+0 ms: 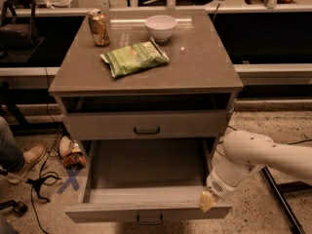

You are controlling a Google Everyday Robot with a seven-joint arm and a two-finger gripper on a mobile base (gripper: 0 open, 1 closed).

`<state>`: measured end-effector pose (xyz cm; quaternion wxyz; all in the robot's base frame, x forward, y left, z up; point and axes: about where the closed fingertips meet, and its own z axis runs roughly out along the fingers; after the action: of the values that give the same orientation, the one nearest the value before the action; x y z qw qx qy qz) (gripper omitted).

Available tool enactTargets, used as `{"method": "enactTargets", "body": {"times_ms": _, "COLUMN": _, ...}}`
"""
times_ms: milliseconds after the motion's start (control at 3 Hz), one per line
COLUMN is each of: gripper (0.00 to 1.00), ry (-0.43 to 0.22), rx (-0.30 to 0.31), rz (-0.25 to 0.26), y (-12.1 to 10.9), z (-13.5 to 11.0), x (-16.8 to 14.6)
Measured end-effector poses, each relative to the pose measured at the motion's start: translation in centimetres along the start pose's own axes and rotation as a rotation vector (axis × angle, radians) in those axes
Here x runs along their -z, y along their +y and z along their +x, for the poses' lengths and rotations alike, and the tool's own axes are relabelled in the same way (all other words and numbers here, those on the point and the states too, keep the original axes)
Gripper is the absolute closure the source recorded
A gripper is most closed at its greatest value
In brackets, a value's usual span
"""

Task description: Close middle drawer

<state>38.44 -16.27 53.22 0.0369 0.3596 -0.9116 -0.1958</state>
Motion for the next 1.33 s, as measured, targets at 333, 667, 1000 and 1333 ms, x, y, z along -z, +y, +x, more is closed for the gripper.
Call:
{"method": "enactTargets", "body": {"times_ms": 333, "gripper": 0.95, "ry": 0.012, "rx": -0.076, "rz": 0.016, "y": -1.8, "z": 1.3, "x": -4.1}}
{"method": "enactTargets", "body": {"times_ms": 667, "gripper": 1.00, "ry": -0.004, "rx": -0.175, "rz": 0.031, "y": -3.8, "z": 4.0, "x": -7.1}}
{"method": "enactTargets", "body": {"times_ms": 1000, "gripper": 1.00, "ry": -0.024, "rx": -0.226, "rz": 0.048, "y": -4.9, "z": 5.0, "x": -8.1}}
{"method": "enactTargets", "body": {"times_ms": 1333, "gripper": 1.00, "ry": -0.076, "rx": -0.247, "rz": 0.083, "y": -6.1, "z": 3.5, "x": -8.2}}
